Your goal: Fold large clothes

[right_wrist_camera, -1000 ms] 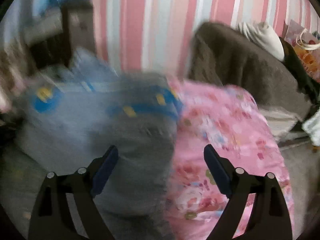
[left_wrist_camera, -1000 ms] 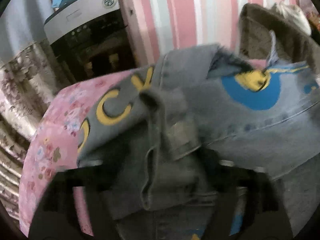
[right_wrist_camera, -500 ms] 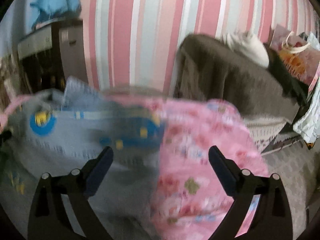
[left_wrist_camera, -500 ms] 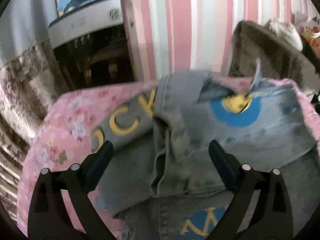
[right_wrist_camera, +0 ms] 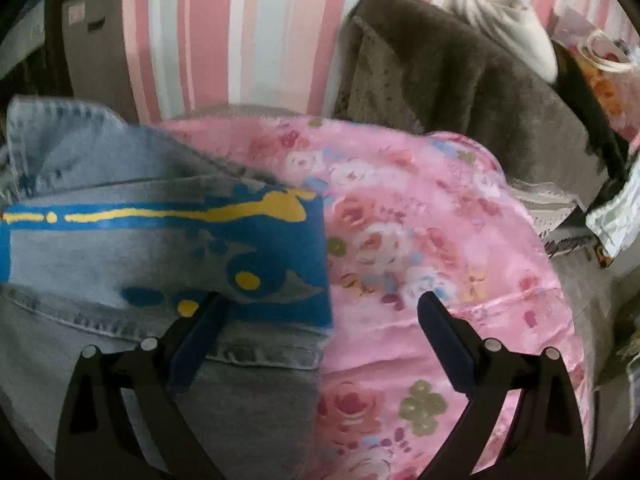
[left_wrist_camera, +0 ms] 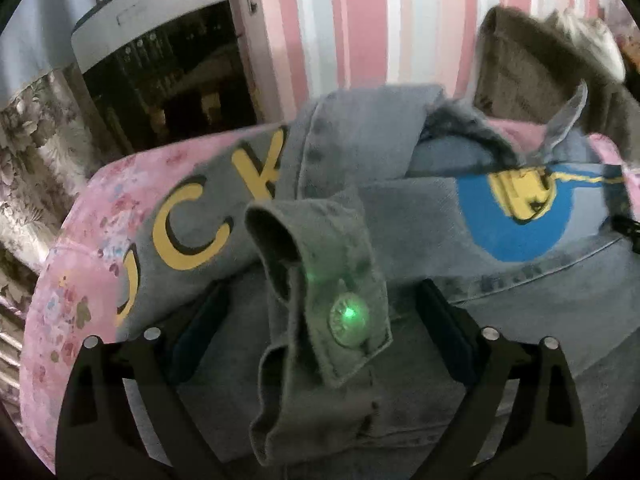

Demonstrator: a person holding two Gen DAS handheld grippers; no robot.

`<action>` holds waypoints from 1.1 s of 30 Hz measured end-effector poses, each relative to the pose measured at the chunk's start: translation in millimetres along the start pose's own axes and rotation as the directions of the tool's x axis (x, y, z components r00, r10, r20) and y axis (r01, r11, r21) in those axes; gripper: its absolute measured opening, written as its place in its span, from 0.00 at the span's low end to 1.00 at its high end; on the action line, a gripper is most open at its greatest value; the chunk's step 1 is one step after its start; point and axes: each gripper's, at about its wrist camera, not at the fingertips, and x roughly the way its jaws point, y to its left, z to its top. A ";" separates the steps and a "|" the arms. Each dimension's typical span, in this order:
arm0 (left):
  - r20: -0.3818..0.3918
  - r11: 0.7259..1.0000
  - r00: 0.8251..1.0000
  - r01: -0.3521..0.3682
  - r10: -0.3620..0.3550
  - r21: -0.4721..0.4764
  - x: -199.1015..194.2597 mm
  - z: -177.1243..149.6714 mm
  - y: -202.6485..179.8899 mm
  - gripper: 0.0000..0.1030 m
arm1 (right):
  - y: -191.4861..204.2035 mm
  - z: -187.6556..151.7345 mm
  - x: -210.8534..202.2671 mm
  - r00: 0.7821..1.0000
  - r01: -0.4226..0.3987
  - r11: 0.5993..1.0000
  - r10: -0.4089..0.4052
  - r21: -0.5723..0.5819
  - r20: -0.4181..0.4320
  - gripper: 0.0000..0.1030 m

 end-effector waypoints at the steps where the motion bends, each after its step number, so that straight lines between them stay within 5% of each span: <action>1: 0.014 1.000 1.000 0.009 -0.009 0.005 -6.9 0.1 2.2 0.89 | -1.9 0.7 -8.8 0.999 -0.020 1.000 0.020 0.004 0.030 0.94; 6: 0.105 1.000 0.994 -0.006 0.008 -0.014 -51.6 -1.7 41.1 0.93 | -18.2 -4.6 -60.5 0.985 -0.072 0.997 0.067 0.021 0.161 0.94; 10: 0.146 0.993 0.984 -0.094 0.103 -0.067 -74.9 -10.0 95.1 0.93 | -32.8 -13.6 -85.9 0.975 -0.119 0.991 0.106 0.054 0.196 0.94; 13: 0.144 0.994 0.986 -0.072 0.084 -0.087 -81.6 -27.6 114.9 0.93 | -36.4 -23.4 -96.9 0.971 -0.145 0.988 0.130 0.058 0.203 0.94; 21: 0.123 1.000 0.992 0.015 -0.017 0.020 -83.4 -71.6 91.6 0.93 | -30.8 -44.7 -108.3 0.964 -0.200 0.978 0.185 0.065 0.189 0.94; 28: 0.057 0.985 0.994 -0.104 0.097 0.140 -40.2 -66.8 64.1 0.91 | -22.4 -52.4 -113.7 0.960 -0.225 0.972 0.211 0.060 0.184 0.94; 33: 0.050 0.983 0.989 -0.146 0.141 0.115 -25.3 -48.5 70.0 0.91 | -22.7 -53.9 -114.9 0.959 -0.232 0.971 0.216 0.065 0.184 0.94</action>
